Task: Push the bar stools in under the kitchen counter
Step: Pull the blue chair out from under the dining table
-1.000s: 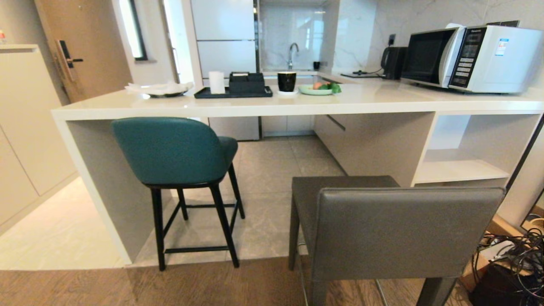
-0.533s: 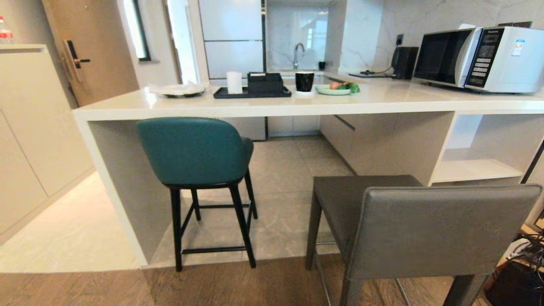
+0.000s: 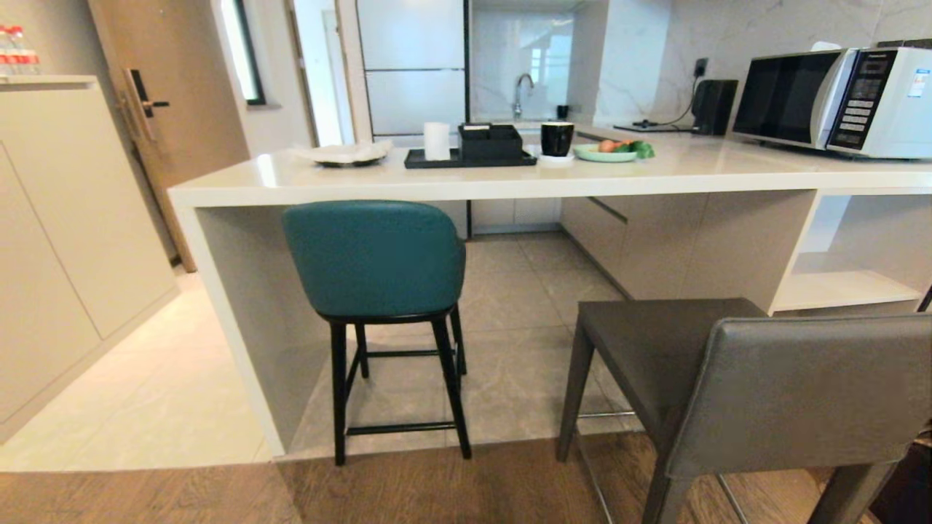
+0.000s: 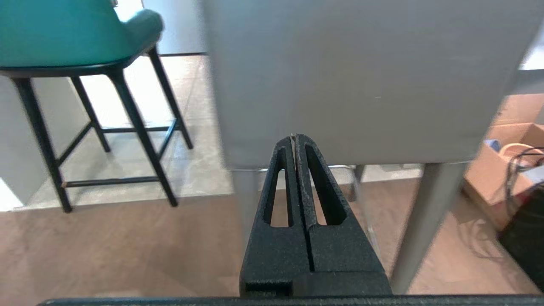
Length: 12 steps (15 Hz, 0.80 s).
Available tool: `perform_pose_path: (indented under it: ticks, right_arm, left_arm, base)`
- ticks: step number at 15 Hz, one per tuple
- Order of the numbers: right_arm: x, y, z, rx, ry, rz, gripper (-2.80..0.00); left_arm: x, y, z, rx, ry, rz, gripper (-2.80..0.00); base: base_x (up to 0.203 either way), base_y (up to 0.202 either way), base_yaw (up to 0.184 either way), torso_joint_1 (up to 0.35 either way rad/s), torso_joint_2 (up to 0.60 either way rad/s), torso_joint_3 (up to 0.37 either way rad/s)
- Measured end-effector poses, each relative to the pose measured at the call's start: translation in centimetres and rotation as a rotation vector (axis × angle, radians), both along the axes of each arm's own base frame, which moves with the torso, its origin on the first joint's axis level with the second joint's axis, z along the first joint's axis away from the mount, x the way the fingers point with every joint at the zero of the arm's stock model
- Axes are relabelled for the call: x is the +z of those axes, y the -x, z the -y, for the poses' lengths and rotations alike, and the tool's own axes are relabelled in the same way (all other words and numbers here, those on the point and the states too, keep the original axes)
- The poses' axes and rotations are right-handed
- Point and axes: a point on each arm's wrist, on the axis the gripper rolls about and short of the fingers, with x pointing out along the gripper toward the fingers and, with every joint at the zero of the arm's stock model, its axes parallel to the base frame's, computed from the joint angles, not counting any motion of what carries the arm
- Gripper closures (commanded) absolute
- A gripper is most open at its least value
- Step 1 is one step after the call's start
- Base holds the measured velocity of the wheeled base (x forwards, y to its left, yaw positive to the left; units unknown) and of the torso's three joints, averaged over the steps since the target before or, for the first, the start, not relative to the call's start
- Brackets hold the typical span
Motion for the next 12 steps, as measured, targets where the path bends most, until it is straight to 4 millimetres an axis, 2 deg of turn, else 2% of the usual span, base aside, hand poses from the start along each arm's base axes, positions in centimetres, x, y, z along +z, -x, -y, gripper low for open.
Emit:
perform_pose_path:
  ticks: [12]
  right_arm:
    - [0.00,0.00,0.00,0.000,-0.002,0.000,0.00]
  left_arm:
    - [0.00,0.00,0.00,0.001,0.001,0.000,0.00]
  base:
    - [0.000,0.192,0.000,0.001,0.00,0.003]
